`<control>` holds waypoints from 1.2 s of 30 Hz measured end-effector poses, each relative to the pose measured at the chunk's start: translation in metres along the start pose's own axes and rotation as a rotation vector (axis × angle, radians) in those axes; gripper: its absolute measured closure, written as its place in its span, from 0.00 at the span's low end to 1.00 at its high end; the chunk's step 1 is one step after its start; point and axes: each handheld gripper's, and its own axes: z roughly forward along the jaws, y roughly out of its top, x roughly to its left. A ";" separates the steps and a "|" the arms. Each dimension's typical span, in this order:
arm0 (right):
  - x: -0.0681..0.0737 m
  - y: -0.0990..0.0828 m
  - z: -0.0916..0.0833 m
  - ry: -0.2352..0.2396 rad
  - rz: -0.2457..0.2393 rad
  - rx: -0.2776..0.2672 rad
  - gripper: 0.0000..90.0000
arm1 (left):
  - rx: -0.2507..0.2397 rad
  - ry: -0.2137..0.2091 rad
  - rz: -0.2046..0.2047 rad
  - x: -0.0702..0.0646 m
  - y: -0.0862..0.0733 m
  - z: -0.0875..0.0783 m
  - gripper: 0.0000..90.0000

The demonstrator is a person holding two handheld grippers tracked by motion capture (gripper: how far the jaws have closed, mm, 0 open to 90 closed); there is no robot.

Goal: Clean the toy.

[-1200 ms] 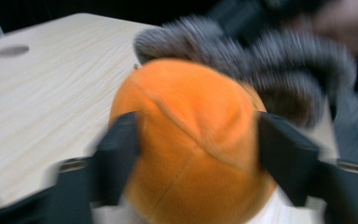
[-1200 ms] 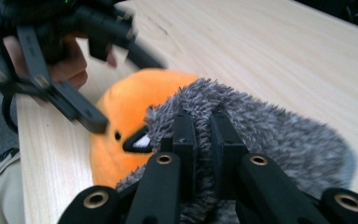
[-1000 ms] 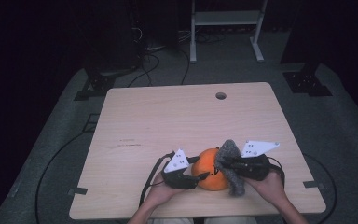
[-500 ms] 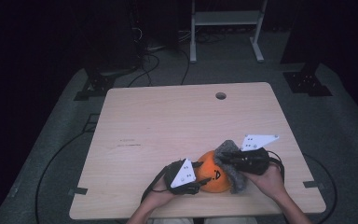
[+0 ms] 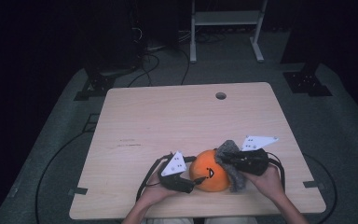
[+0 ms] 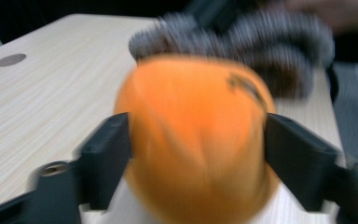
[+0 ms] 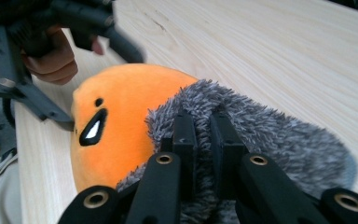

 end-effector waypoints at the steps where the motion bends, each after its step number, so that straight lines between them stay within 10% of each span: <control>1: 0.005 0.003 0.003 0.019 -0.014 -0.017 0.90 | 0.004 0.012 0.015 -0.001 0.000 0.000 0.31; 6: 0.000 -0.005 -0.001 -0.007 0.004 0.007 0.90 | 0.082 0.043 -0.018 0.008 -0.011 -0.006 0.44; 10: -0.005 -0.016 -0.006 -0.009 0.044 0.003 0.90 | 0.069 0.015 -0.069 0.015 -0.013 -0.009 0.44; 12: -0.002 -0.016 -0.004 -0.019 0.042 0.001 0.90 | 0.022 0.015 -0.070 0.013 -0.007 -0.009 0.25; 16: 0.006 -0.009 0.000 -0.001 0.009 -0.033 0.90 | 0.033 0.049 -0.029 0.007 -0.002 -0.002 0.38; 25: -0.007 -0.036 -0.009 0.006 0.127 0.045 0.90 | 0.057 0.056 -0.095 0.014 -0.013 -0.007 0.44; 29: 0.001 -0.019 -0.013 0.057 0.110 -0.051 0.90 | 0.063 0.061 -0.117 0.015 -0.015 -0.008 0.44; 36: 0.007 -0.031 -0.005 0.074 0.095 0.012 0.90 | 0.060 0.045 -0.114 0.013 -0.016 -0.009 0.44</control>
